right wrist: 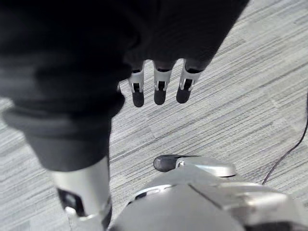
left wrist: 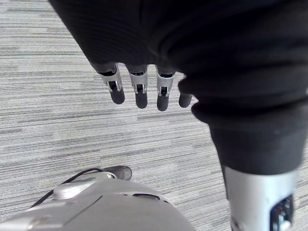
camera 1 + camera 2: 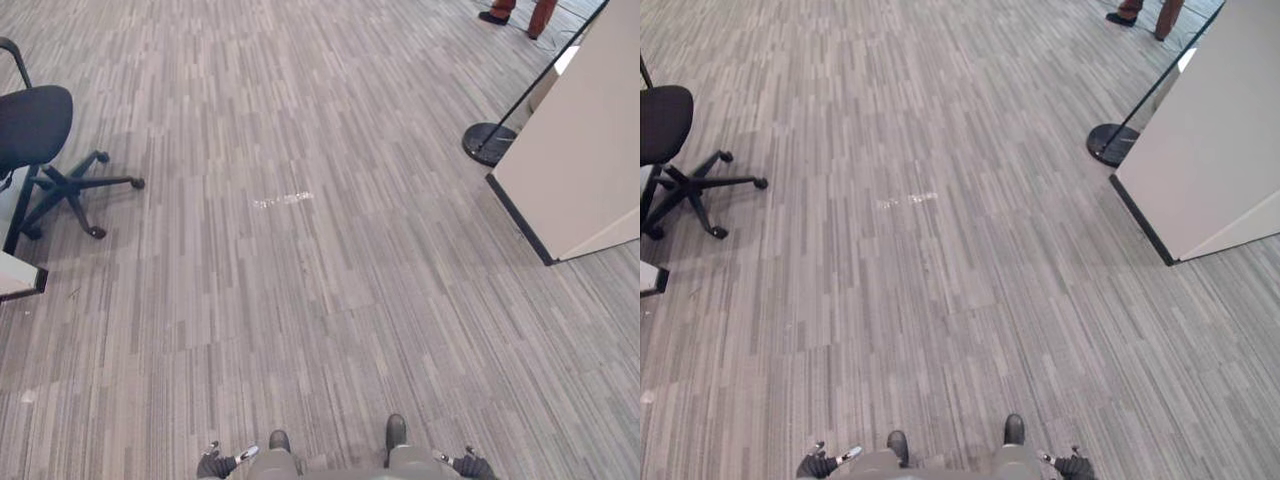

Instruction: Organize washtable

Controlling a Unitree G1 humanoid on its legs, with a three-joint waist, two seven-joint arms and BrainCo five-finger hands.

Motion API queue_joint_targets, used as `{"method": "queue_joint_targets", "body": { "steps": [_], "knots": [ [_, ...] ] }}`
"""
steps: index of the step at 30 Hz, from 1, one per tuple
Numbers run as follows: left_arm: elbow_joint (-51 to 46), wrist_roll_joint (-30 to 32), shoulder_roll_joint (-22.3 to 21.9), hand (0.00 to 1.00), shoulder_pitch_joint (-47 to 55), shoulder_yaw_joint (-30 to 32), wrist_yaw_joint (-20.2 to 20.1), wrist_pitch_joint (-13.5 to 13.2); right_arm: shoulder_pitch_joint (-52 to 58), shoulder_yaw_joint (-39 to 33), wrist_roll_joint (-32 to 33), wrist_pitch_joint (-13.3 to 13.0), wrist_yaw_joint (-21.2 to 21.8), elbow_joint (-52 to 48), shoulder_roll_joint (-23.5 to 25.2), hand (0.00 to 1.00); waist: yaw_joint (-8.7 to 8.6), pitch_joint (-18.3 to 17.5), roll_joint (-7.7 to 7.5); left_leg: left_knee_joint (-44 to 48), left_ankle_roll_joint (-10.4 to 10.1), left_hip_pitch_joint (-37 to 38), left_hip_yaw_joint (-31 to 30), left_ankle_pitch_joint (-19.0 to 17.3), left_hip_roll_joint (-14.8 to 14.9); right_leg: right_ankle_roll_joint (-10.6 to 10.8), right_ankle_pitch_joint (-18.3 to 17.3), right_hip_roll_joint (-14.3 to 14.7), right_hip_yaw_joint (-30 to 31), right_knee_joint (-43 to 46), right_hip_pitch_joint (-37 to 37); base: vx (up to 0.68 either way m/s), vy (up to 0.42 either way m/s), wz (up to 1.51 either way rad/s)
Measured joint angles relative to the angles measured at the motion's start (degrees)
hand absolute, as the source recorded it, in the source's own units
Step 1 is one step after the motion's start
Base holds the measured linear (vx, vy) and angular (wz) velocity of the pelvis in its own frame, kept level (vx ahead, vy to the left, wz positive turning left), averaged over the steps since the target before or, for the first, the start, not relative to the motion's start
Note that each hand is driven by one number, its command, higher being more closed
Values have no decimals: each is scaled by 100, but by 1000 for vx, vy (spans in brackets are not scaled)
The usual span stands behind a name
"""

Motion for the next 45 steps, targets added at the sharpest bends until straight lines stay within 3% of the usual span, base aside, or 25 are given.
{"method": "queue_joint_targets", "body": {
  "steps": [5,13,15,17,19,20,23,24,26,28,32,33,34,35,37,38,39,40,41,42,43,45],
  "knots": [
    [0,41,14,0,0,-10,1,-1,-2,77,-5,-30,-3,0,9,0,89,-33,-63,-130,-9,126,78,76,-16,-22,67,-9,-112,-120,85,-20,1,-3],
    [-1,40,34,0,-11,-25,22,10,-4,156,18,-25,-3,-19,-6,0,69,2,-50,-264,-24,86,-8,298,28,-94,72,22,-316,-55,61,-67,-16,10],
    [-6,38,29,0,-66,-24,25,14,-5,92,24,-25,-1,-17,-23,0,53,66,4,55,-43,-87,-139,164,105,-123,-173,27,-432,340,-43,-71,-19,29],
    [-25,-18,-46,0,-58,-4,21,11,-7,-86,82,-40,-2,-28,-42,0,76,257,129,807,-96,-267,-260,-276,313,-177,-681,80,-464,1060,-154,-89,-31,11],
    [-69,-67,-117,0,-23,119,22,11,5,-108,92,-55,-1,-64,-62,0,88,341,236,1088,-176,-276,-290,-451,425,-207,-962,94,-471,1507,-275,-71,-49,-8],
    [-96,-140,-171,0,5,371,20,14,6,-96,101,-56,0,-123,-59,0,98,357,187,1407,-246,-281,-325,-524,517,-249,-1242,87,-409,1950,-418,7,-55,-16],
    [-277,-289,-325,0,76,741,-1,1,-27,-115,127,-54,-18,-209,-75,0,147,472,119,2808,-237,-918,-1060,-324,403,-293,-1500,37,-187,2410,-622,0,-92,-32],
    [-338,-365,-403,0,108,859,0,5,-25,-239,127,-54,-19,-244,-64,0,230,514,190,3123,-238,-1096,-1186,-156,354,-295,-1499,47,-29,2404,-683,21,-76,-47],
    [-355,-468,-459,0,177,905,-6,-27,-42,-370,133,-54,-22,-273,-5,0,226,595,143,3674,-211,-1532,-1214,-4,378,-310,-1497,-8,141,2384,-738,74,24,-33],
    [-350,-542,-508,0,271,914,-7,-91,-91,-427,128,-38,-8,-280,-5,0,249,615,172,3356,-80,-1622,-1124,-177,555,-288,-1511,-18,282,2330,-739,114,101,-33],
    [-323,-554,-513,0,360,906,-20,-116,-122,-455,137,-45,-3,-211,-15,0,256,618,184,1950,-76,-1636,-1104,-175,666,45,-1711,-224,405,2314,-707,168,247,-14],
    [-323,-643,-528,0,385,905,-20,-116,-118,-456,139,-62,-8,-204,-45,0,256,616,221,1873,-233,-1644,-1092,-270,614,178,-1770,-267,409,2305,-669,268,417,3],
    [-305,-955,-452,0,385,920,-7,-125,-158,-456,142,-86,-18,-134,5,0,275,660,27,2255,-157,-1702,-941,-624,406,352,-1824,-502,445,2224,-598,333,515,14],
    [-281,-1112,-392,0,400,955,6,-133,-133,-468,150,-120,-18,-34,8,0,275,607,-71,2811,-31,-1944,-934,-1019,195,398,-1816,-664,454,2026,-464,360,540,12],
    [-190,-1222,-395,0,392,1091,8,-108,-106,-567,224,-112,-16,80,25,0,390,594,-118,3304,215,-1997,-770,-1500,11,397,-1682,-924,541,2168,-386,412,485,-5],
    [-100,-1250,-407,0,408,1124,6,-99,-103,-815,271,-116,-16,62,69,0,404,568,-162,3498,446,-1855,-625,-1785,-250,60,-1455,-1210,630,2969,-676,456,479,-6],
    [-103,-1250,-406,0,431,1111,0,-99,-100,-914,271,-119,-8,32,76,0,396,572,-154,3494,531,-1746,-592,-1864,-349,-155,-1289,-1283,750,3379,-836,464,444,9],
    [-121,-1250,-384,0,442,1080,-13,-101,-96,-936,270,-124,7,-37,83,0,365,605,-99,3374,717,-1448,-574,-1970,-499,-97,-756,-1311,1112,4333,-1206,389,311,15],
    [-127,-1250,-383,0,430,1070,-17,-104,-101,-934,265,-125,14,-36,117,0,347,639,-44,3266,784,-1268,-584,-2006,-514,23,-808,-1240,1268,4892,-1392,504,265,22],
    [-179,-1251,-322,0,414,1075,-16,-103,-133,-935,263,-121,21,-37,157,0,330,660,-9,2999,864,-853,-605,-2048,-558,60,-1217,-951,1292,5869,-1655,507,160,15],
    [-234,-1251,-311,0,427,1102,-16,-103,-139,-881,240,-109,18,-57,139,0,308,667,17,2711,874,-488,-608,-2052,-573,-142,-1527,-736,1099,6305,-1795,609,155,6],
    [-301,-1237,-379,0,407,1358,-22,-97,-106,-799,236,-97,20,-310,137,0,219,693,166,1963,882,385,-592,-2043,-544,-475,-1934,-258,426,6367,-2286,576,110,-7]
  ]
}}
